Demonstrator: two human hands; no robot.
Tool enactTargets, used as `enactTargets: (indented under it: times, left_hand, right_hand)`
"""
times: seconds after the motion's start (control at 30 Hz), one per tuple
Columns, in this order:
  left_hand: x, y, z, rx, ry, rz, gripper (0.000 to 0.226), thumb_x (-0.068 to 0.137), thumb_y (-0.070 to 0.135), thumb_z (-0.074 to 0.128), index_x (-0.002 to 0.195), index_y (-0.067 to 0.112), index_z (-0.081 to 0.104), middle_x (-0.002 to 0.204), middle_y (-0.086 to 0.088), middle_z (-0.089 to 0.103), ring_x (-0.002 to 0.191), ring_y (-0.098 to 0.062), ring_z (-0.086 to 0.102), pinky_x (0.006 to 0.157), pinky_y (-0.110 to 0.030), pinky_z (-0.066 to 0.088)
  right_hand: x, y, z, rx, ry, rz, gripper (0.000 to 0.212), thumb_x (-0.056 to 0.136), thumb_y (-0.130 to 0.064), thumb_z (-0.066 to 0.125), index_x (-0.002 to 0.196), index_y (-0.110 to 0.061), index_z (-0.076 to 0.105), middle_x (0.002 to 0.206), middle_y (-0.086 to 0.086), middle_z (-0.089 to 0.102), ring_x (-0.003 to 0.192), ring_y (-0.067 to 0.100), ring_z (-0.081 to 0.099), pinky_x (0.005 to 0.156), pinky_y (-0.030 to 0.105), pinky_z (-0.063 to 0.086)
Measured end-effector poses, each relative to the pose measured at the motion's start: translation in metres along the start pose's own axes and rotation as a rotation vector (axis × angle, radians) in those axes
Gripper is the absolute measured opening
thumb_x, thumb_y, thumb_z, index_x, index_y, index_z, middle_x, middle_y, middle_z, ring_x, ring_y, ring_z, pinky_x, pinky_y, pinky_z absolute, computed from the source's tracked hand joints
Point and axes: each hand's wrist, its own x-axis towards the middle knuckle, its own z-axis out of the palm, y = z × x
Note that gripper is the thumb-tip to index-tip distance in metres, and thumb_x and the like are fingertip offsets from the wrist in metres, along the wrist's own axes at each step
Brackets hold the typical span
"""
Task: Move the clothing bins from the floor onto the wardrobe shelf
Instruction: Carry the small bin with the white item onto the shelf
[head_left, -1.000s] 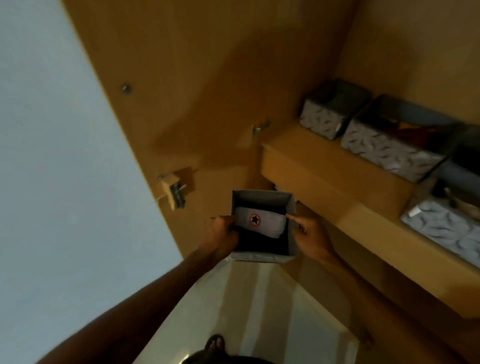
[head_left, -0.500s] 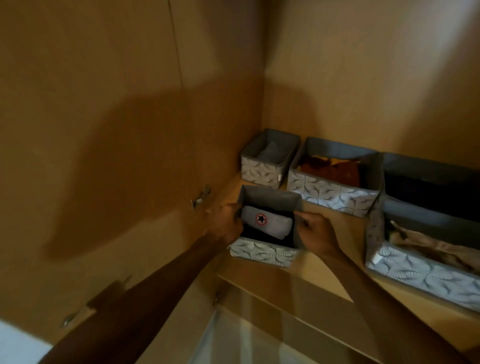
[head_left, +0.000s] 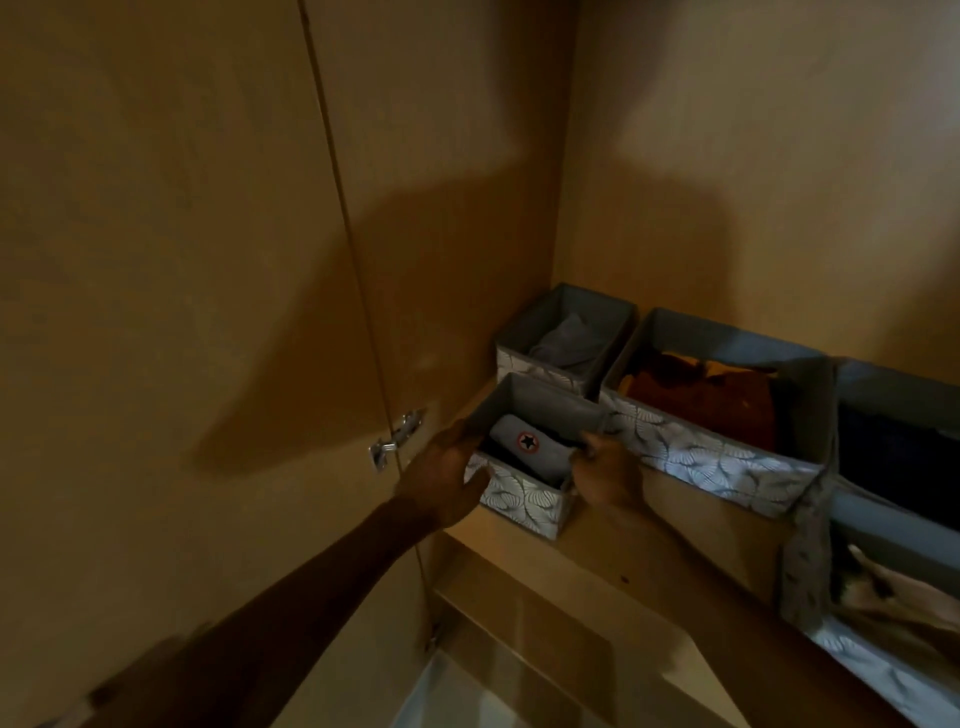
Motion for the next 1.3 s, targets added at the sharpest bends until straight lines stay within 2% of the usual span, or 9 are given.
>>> enactTargets:
  times: [0.17,0.33,0.43,0.53,0.93,1.07,1.13,1.2,1.3]
  left_hand:
    - [-0.006,-0.016,-0.001,0.154,-0.090,-0.062,0.081,0.089,0.056,0.046,0.153,0.013,0.018,0.162,-0.010,0.010,0.149,-0.027,0.008,0.119,-0.042,0.022]
    - [0.002,-0.029,-0.002,0.176,-0.179,-0.098,0.095,0.089,0.054,0.053,0.154,0.015,-0.004,0.161,-0.009,-0.018,0.148,-0.026,-0.018,0.120,-0.040,0.003]
    - [0.011,-0.033,-0.005,0.124,-0.202,-0.123,0.101,0.087,0.054,0.058,0.154,0.015,-0.007,0.160,-0.008,-0.022,0.147,-0.026,-0.020,0.119,-0.039,0.001]
    - [0.018,-0.039,-0.006,0.112,-0.202,-0.149,0.103,0.085,0.055,0.060,0.154,0.015,-0.007,0.160,-0.008,-0.023,0.148,-0.026,-0.019,0.120,-0.040,0.002]
    - [0.024,-0.063,-0.010,0.040,-0.239,-0.165,0.105,0.083,0.043,0.068,0.153,0.029,-0.010,0.159,0.004,-0.027,0.148,-0.025,-0.015,0.119,-0.051,0.011]
    - [0.025,-0.064,-0.007,-0.023,-0.208,-0.169,0.104,0.082,0.040,0.071,0.154,0.027,-0.004,0.160,0.003,-0.022,0.149,-0.024,-0.009,0.120,-0.048,0.011]
    - [0.023,-0.063,-0.002,-0.147,-0.110,-0.182,0.095,0.083,0.038,0.071,0.154,0.023,0.011,0.163,0.002,-0.010,0.150,-0.023,0.001,0.120,-0.047,0.019]
    - [0.016,-0.061,0.005,-0.312,0.055,-0.185,0.072,0.085,0.030,0.070,0.147,0.019,0.036,0.161,-0.003,0.019,0.147,-0.022,0.020,0.116,-0.038,0.029]
    - [-0.008,-0.049,0.018,-0.563,0.168,-0.269,0.038,0.088,0.015,0.066,0.125,0.021,0.060,0.135,-0.001,0.056,0.127,-0.019,0.050,0.103,-0.039,0.046]
  right_hand:
    - [0.000,-0.019,0.016,0.104,-0.078,-0.070,0.064,0.085,-0.034,0.069,0.141,-0.015,0.045,0.135,0.010,0.057,0.121,0.027,0.056,0.101,0.045,0.048]
    - [-0.004,-0.025,0.024,0.123,-0.217,-0.178,0.070,0.074,-0.022,0.082,0.136,-0.011,0.052,0.128,0.004,0.061,0.119,0.018,0.056,0.100,0.040,0.050]
    - [-0.004,-0.023,0.028,0.115,-0.251,-0.213,0.063,0.074,-0.010,0.081,0.132,-0.008,0.056,0.117,0.009,0.068,0.108,0.020,0.064,0.094,0.040,0.054]
    - [-0.005,-0.023,0.032,0.139,-0.301,-0.216,0.060,0.076,-0.003,0.077,0.131,-0.009,0.056,0.123,0.010,0.065,0.109,0.021,0.064,0.095,0.037,0.054]
    - [-0.001,-0.030,0.043,0.049,-0.335,-0.327,0.067,0.074,-0.010,0.079,0.135,-0.018,0.053,0.129,0.001,0.057,0.117,0.013,0.055,0.100,0.033,0.050]
    - [-0.007,-0.023,0.043,0.092,-0.337,-0.316,0.068,0.076,-0.007,0.077,0.138,-0.018,0.050,0.132,-0.010,0.048,0.123,0.003,0.045,0.090,0.005,0.043]
    - [-0.013,-0.018,0.043,0.153,-0.334,-0.292,0.068,0.076,-0.009,0.076,0.138,-0.023,0.050,0.136,-0.010,0.050,0.127,0.004,0.046,0.098,0.015,0.045]
    - [-0.021,-0.012,0.042,0.212,-0.319,-0.265,0.064,0.078,-0.011,0.075,0.136,-0.028,0.052,0.133,-0.011,0.055,0.124,0.003,0.049,0.100,0.027,0.048]
    - [-0.039,-0.006,0.038,0.283,-0.245,-0.248,0.056,0.081,-0.012,0.072,0.131,-0.031,0.056,0.123,-0.014,0.061,0.116,0.000,0.054,0.089,0.023,0.052]
